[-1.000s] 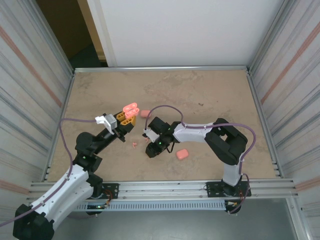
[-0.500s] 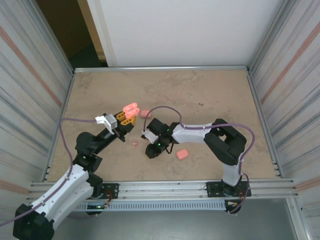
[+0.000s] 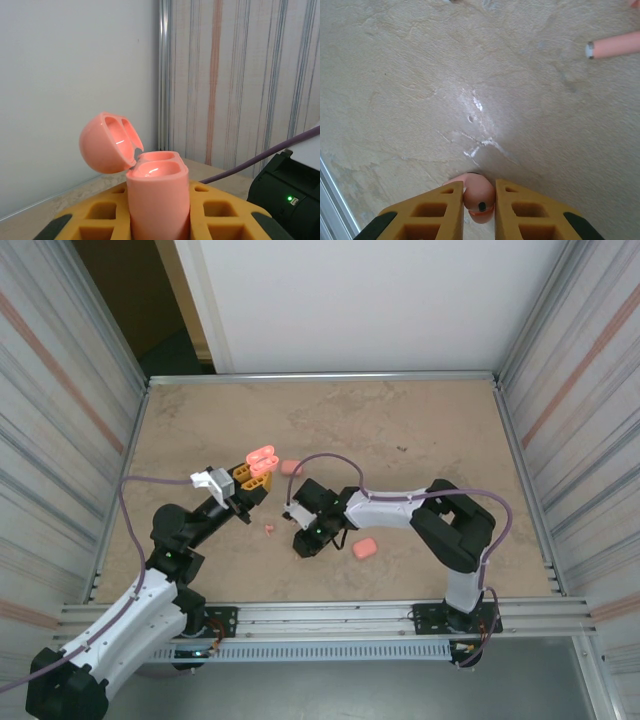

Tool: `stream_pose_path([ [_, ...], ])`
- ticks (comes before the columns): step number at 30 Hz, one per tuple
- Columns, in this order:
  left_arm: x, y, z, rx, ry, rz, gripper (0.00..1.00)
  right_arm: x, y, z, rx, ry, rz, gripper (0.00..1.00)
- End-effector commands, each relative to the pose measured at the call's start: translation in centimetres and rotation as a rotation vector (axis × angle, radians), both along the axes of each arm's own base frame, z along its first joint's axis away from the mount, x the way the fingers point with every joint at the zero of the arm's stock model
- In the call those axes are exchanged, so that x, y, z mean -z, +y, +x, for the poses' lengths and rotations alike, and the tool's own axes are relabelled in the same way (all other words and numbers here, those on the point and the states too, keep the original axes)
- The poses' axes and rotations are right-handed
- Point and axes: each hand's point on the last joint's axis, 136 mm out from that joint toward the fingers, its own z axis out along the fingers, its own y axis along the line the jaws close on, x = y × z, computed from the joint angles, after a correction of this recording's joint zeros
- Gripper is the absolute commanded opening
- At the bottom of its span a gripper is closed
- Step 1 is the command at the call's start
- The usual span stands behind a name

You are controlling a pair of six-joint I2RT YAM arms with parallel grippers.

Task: Insert the wireless bluetooth earbuds into the charging case

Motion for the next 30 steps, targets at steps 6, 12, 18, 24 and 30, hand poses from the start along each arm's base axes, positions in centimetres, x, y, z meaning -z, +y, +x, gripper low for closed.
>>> stream_pose_path([
  [6,-1.3,0.0,-0.4,0.007,-0.053,-0.017,0.0,-4.3,-1.4,1.9,0.028,-0.152,0.068,0.17],
  [12,0.1,-0.2,0.3,0.0,-0.018,-0.005,0.0,-8.7,-2.8,3.3,0.043,-0.303,0.105,0.17],
  [18,1.0,-0.7,1.0,0.008,0.009,-0.009,0.0,-13.6,-4.1,4.5,0.06,-0.444,0.166,0.17],
  [24,2.2,-1.2,1.9,0.017,0.041,0.003,0.0,-18.3,-5.5,5.6,0.079,-0.565,0.243,0.17],
  [30,3.4,-1.9,2.5,0.034,0.075,0.021,0.0,-22.5,-6.0,6.4,0.068,-0.685,0.294,0.17],
])
